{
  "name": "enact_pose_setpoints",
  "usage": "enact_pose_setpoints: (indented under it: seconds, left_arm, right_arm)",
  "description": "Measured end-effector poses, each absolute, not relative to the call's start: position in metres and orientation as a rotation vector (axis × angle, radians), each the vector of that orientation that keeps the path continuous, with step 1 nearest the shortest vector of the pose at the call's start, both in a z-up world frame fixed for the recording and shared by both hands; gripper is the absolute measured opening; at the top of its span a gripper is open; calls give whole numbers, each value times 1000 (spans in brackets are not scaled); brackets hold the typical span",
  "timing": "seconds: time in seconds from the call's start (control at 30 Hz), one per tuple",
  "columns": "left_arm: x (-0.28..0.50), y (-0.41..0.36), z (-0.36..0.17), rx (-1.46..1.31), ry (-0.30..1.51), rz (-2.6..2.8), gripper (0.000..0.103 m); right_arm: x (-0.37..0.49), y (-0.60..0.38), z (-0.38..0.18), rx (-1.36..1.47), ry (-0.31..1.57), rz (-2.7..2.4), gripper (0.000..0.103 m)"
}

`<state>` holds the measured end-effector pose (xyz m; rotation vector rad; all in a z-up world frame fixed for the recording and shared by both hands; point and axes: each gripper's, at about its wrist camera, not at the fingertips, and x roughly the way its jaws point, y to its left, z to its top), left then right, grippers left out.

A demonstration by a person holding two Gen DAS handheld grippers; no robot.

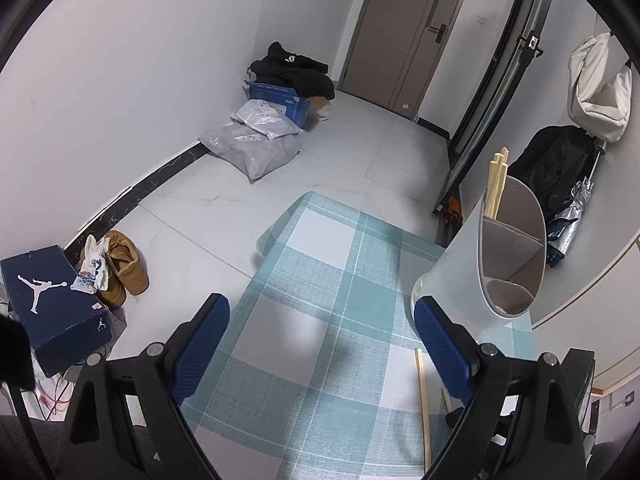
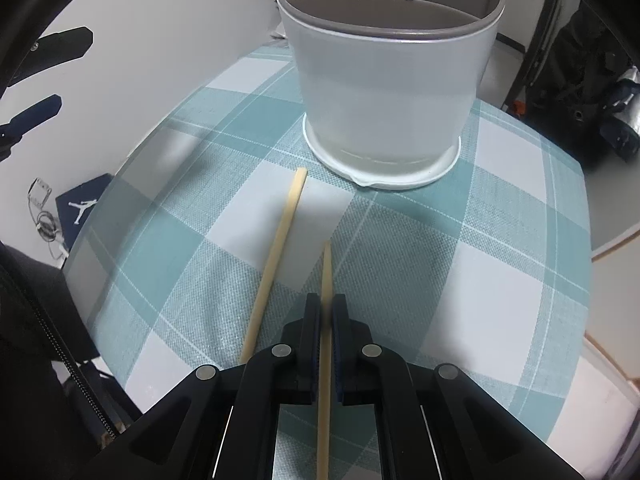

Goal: Organize utensils
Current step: 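Lower the left gripper onto the other chopstick and close it while the right gripper holds its chopstick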

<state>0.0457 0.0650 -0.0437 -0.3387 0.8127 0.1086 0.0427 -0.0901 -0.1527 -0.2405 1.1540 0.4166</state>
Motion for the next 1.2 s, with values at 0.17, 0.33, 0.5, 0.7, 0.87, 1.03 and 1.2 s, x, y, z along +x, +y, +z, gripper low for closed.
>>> enact_pose_setpoints:
  seconds: [0.17,0.33,0.5,0.7,0.87,1.03,1.2]
  left_arm:
    - [47,67,-49,-349,831,122,92]
    - [48,67,-54,-330,844,137,92]
    - [50,63,-61,-300,870,136,92]
    - [58,47,-68,-260,911,101,92]
    - [64,32,-73,-233,951,71,92]
    - [71,20,-82,-229,1011,36,92]
    - [78,9,-98,-272,1095,-8,92]
  right_arm:
    - [48,-87,-156,-266,1142,427,5]
    - [50,-80,-156,-303,1121,430,6]
    - [44,-76,-159,-305,1087,443,6]
    - [55,-98,-151,-130,1083,456,4]
    - [67,-130,-136,64,1061,455,4]
    - [76,-162,-125,245,1034,451,4]
    - [79,-193,-120,394,1023,446,4]
